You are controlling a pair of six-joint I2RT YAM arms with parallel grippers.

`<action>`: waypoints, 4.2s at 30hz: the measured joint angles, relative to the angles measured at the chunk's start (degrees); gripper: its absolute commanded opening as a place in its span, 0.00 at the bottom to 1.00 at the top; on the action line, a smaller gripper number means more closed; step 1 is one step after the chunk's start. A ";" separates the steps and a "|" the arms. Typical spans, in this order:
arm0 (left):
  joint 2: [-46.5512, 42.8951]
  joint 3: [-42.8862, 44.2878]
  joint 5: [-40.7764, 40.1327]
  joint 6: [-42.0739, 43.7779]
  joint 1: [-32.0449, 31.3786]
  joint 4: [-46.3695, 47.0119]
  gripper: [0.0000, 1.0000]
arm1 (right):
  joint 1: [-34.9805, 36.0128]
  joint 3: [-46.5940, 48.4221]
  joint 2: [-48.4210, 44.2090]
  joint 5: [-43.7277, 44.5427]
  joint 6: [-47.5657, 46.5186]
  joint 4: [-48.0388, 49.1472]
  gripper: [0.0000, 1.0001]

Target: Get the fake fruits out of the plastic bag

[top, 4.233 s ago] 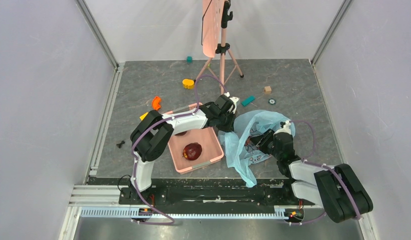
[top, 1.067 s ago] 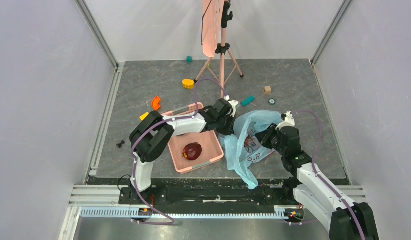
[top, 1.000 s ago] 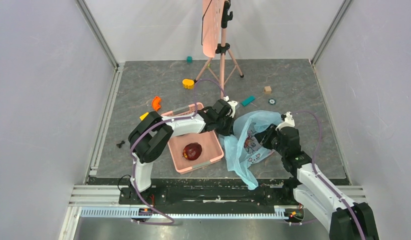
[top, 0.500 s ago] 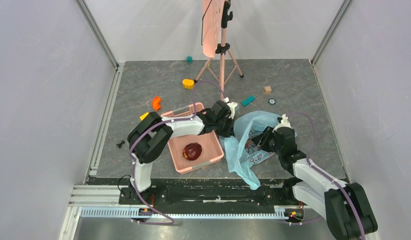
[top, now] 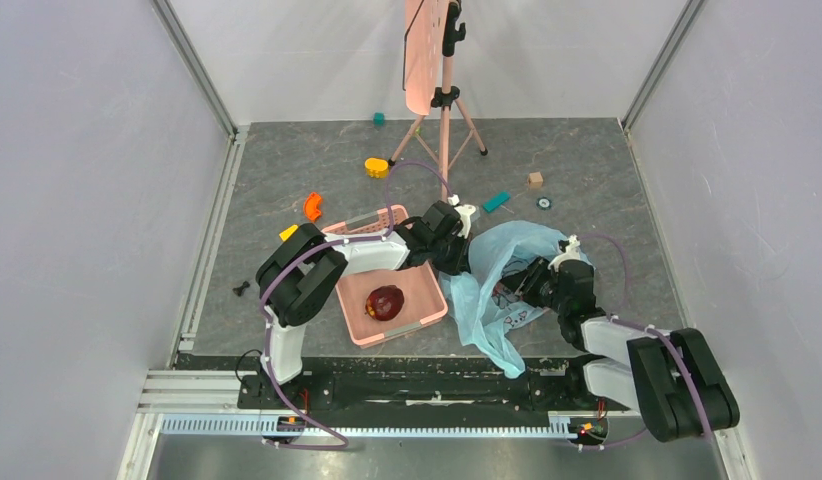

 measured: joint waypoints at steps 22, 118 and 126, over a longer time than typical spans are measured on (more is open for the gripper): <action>0.94 0.46 1.16 0.02 0.00 -0.02 0.02 | -0.61 -0.15 9.53 -3.85 1.75 10.38 0.05; -63.30 -12.37 -24.79 -1.88 1.29 -26.32 0.75 | 21.86 48.17 -7.58 -8.87 -18.38 -33.92 0.00; -70.07 -13.29 -30.45 -1.88 1.29 -31.50 0.76 | 29.00 48.17 -0.90 -5.16 -18.36 -29.57 0.00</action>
